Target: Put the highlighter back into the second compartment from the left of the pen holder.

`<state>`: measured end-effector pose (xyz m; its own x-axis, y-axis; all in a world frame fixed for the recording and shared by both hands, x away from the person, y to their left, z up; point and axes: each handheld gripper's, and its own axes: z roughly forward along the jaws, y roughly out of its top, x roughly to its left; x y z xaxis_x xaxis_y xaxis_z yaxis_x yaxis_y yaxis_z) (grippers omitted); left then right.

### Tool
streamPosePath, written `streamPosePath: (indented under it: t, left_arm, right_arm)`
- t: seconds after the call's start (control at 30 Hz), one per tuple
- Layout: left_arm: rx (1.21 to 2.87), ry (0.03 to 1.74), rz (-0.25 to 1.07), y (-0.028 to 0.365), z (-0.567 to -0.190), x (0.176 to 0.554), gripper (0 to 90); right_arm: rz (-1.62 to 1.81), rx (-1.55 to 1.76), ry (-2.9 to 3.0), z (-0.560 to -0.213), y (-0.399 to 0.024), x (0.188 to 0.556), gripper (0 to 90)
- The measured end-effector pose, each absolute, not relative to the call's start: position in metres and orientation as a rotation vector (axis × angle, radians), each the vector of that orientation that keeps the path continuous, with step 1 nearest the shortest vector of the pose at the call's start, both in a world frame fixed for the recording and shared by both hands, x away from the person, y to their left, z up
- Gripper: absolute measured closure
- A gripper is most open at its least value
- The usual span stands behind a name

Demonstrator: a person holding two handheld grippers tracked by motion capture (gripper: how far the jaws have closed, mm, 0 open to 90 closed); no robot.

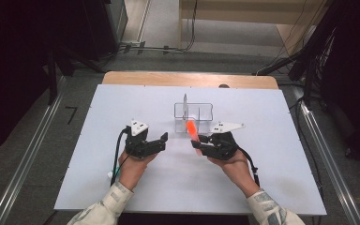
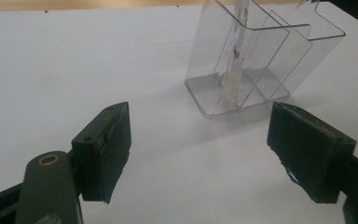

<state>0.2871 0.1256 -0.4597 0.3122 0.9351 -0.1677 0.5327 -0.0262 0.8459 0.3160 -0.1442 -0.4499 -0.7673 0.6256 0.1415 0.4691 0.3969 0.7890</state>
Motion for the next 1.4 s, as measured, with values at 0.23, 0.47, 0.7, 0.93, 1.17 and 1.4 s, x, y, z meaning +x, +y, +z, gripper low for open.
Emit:
streamPosePath:
  t: [0.23, 0.47, 0.7, 0.93, 1.17, 1.4]
  left_arm:
    - [1.685, 1.340, 0.577, 0.128, -0.459, 0.286, 21.6]
    - [1.672, 1.341, 0.583, 0.131, -0.457, 0.285, 21.7]
    - [1.669, 1.345, 0.582, 0.137, -0.457, 0.285, 21.7]
    - [1.657, 1.350, 0.587, 0.141, -0.456, 0.285, 21.7]
    - [1.652, 1.355, 0.587, 0.143, -0.456, 0.285, 21.7]
    - [1.643, 1.363, 0.586, 0.147, -0.456, 0.285, 21.7]
  right_arm:
    - [1.317, 0.994, 2.431, -0.446, -0.147, 0.320, 64.4]
    - [1.327, 1.005, 2.406, -0.443, -0.150, 0.325, 64.3]
    - [1.339, 1.029, 2.371, -0.439, -0.153, 0.331, 64.4]
    - [1.376, 1.030, 2.319, -0.428, -0.149, 0.340, 64.4]
    - [1.407, 1.041, 2.258, -0.413, -0.147, 0.353, 64.4]
    - [1.399, 1.066, 2.234, -0.407, -0.146, 0.364, 64.4]
